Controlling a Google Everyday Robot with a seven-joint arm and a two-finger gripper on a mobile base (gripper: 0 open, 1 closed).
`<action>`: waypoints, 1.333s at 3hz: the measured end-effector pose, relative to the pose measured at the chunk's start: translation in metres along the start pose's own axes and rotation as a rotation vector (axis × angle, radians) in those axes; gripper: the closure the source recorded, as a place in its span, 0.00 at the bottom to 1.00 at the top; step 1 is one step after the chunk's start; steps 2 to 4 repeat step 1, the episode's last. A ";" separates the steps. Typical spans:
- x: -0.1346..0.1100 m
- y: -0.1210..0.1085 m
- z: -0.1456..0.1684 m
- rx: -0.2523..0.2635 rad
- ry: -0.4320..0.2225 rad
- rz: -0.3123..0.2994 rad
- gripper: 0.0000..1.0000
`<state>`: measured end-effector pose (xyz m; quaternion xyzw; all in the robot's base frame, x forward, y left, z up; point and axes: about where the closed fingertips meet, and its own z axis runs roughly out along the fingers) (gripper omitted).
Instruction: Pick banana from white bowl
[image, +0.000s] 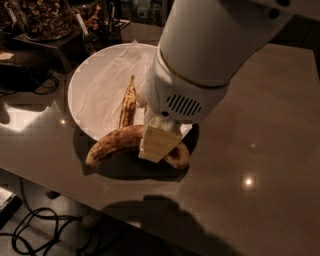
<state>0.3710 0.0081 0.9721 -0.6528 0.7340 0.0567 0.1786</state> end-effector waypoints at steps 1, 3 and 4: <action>-0.007 0.004 -0.010 0.023 -0.008 -0.015 1.00; -0.007 0.004 -0.010 0.023 -0.008 -0.015 1.00; -0.007 0.004 -0.010 0.023 -0.008 -0.015 1.00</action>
Offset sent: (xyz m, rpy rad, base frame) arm 0.0000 0.0000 0.0000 0.0000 0.0000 0.0000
